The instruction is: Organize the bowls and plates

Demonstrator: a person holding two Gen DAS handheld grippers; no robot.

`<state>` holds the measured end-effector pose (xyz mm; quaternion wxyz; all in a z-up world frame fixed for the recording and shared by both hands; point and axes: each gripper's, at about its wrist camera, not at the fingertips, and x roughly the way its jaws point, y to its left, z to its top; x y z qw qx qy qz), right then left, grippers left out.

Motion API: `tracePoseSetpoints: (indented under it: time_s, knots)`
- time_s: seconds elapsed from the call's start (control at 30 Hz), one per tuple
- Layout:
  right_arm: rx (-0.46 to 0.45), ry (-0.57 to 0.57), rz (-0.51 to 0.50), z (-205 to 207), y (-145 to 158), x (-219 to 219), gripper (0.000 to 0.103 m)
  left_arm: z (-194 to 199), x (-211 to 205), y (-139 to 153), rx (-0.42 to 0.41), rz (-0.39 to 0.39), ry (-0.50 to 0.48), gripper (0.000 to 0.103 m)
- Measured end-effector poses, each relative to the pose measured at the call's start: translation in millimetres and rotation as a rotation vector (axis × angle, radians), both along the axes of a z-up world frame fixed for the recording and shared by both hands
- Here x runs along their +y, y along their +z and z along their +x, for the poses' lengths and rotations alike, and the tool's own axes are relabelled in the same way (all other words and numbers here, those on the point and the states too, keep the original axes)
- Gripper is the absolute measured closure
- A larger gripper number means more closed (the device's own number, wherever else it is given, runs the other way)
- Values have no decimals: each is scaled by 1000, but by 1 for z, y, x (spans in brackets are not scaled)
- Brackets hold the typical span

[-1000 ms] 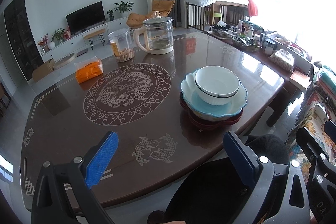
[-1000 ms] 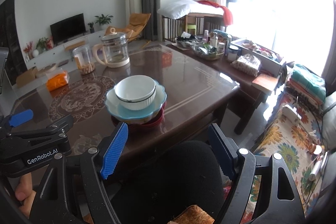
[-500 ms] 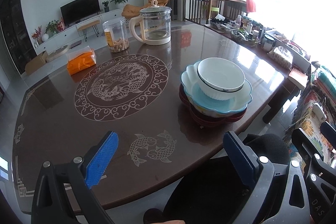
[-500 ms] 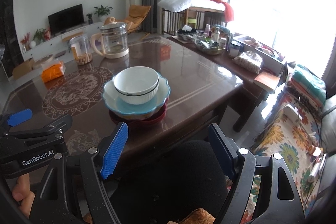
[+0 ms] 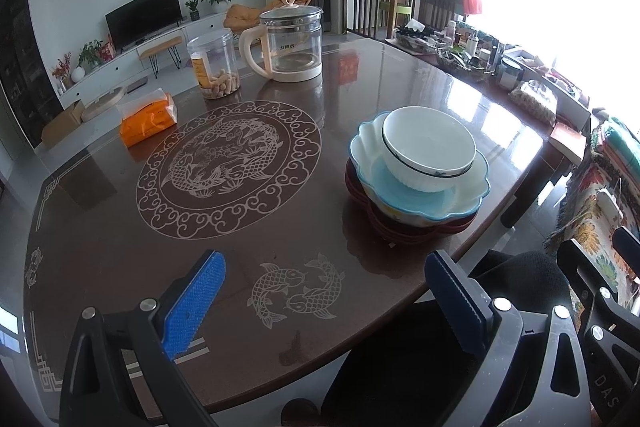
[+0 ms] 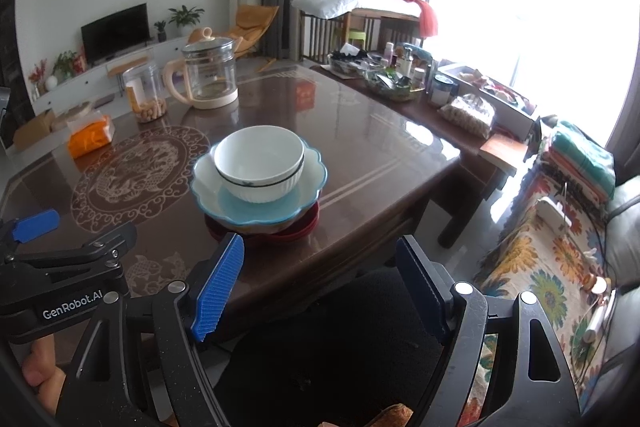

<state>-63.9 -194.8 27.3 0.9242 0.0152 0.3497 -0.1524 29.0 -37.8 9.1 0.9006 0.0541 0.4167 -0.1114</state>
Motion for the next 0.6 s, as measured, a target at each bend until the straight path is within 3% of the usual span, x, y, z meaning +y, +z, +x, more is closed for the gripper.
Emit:
tracePoseSetpoints:
  time_s: [0.6]
  knots:
    - [-17, -3, 50, -6, -5, -14, 22, -9, -13, 1, 5, 14, -25, 3]
